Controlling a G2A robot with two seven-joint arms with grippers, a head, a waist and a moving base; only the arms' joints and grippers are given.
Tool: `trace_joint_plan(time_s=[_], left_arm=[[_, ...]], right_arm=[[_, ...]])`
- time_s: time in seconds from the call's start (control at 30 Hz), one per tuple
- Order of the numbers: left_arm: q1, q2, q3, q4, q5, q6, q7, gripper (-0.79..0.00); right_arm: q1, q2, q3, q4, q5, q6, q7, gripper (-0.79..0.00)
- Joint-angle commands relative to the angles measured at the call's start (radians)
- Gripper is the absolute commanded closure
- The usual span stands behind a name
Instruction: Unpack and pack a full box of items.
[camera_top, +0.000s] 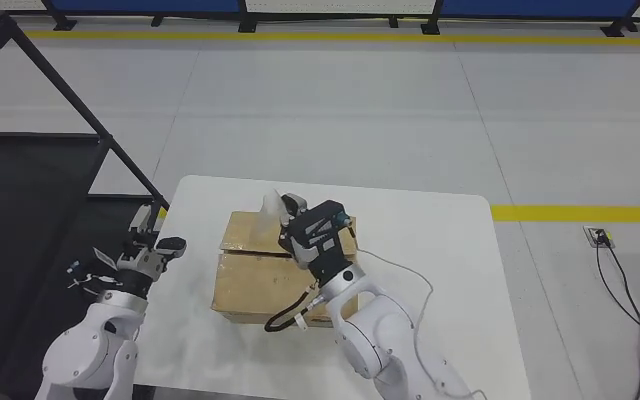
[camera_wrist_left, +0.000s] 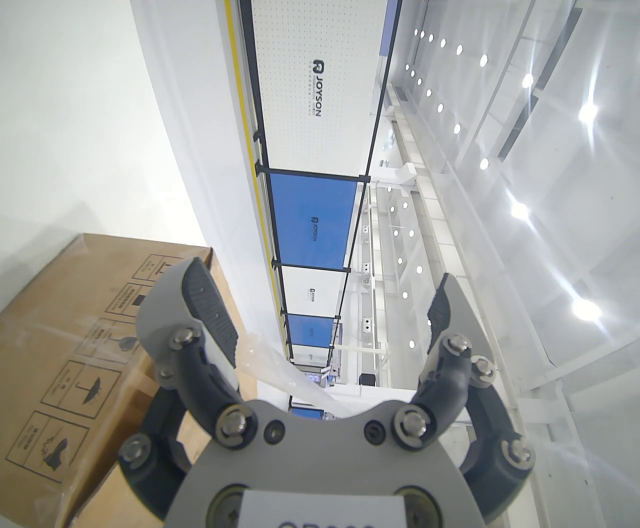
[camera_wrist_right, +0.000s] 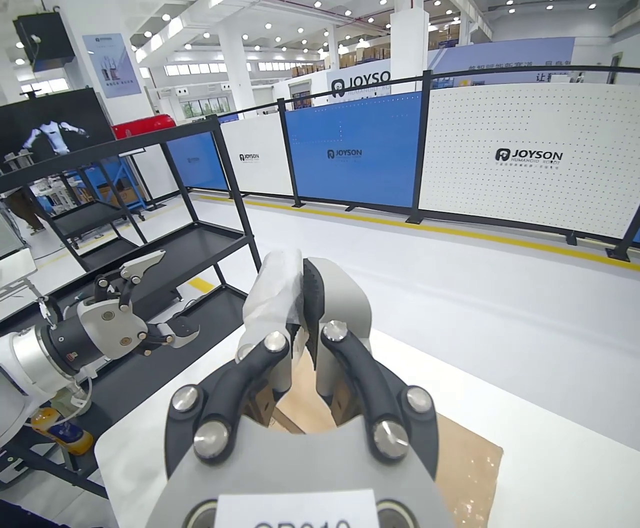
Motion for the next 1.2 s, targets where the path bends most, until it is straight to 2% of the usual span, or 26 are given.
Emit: trace_joint_plan(time_s=[0.0, 0.23, 1.17], left_arm=[[0.012, 0.001, -0.008, -0.004, -0.005, -0.012, -0.023, -0.785], [0.052, 0.002, -0.037, -0.008, -0.049, -0.044, -0.079, -0.785], [0.115, -0.003, -0.100, -0.015, -0.147, -0.108, -0.099, -0.785]], right_arm=[[0.006, -0.004, -0.001, 0.003, 0.015, 0.000, -0.007, 0.000], [0.042, -0.021, -0.017, 0.026, 0.063, -0.021, -0.016, 0.000], [0.245, -0.127, -0.139, 0.263, 0.153, 0.024, -0.076, 0.000]])
